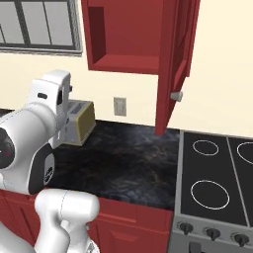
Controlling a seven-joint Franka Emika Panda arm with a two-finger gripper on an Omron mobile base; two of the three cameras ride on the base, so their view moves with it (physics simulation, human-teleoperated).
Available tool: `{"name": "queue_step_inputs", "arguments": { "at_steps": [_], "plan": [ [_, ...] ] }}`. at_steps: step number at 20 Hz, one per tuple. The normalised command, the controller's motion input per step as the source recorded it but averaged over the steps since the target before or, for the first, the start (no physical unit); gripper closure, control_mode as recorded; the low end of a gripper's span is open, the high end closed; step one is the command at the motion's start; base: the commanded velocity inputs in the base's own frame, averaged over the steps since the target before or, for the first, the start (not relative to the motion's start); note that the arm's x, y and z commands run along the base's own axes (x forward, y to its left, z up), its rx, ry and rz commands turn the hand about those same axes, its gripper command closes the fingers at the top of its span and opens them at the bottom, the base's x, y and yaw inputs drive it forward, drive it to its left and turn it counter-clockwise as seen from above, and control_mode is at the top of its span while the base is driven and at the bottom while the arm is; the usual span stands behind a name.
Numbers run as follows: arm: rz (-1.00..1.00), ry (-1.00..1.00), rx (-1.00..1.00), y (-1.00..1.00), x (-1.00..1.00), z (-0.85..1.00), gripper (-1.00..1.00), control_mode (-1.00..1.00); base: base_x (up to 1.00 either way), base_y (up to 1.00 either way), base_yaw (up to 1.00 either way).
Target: Close all open cabinet doors.
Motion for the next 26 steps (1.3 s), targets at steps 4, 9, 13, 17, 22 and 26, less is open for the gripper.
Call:
{"name": "queue_step_inputs", "arguments": {
  "at_steps": [4, 9, 13, 17, 22, 26],
  "plan": [
    [0.0, 0.0, 0.0, 0.0, 0.0, 0.0, -1.0, 1.0, 0.04, -0.03, 0.06],
    [0.0, 0.0, 0.0, 0.0, 0.03, 0.0, -1.0, -1.0, 0.12, 0.01, 0.0],
    [0.0, 0.01, 0.0, 0.0, 0.03, 0.0, -1.0, -1.0, 0.0, 0.0, 0.0],
    [0.0, 0.0, 0.0, 0.0, -0.23, 0.08, -1.0, -1.0, 0.0, 0.0, 0.0],
    [0.0, 0.0, 0.0, 0.0, -0.41, 0.24, -1.0, -1.0, 0.0, 0.0, 0.0],
    [0.0, 0.0, 0.0, 0.0, -0.41, 0.25, -1.0, -1.0, 0.0, 0.0, 0.0]
  ]
}}
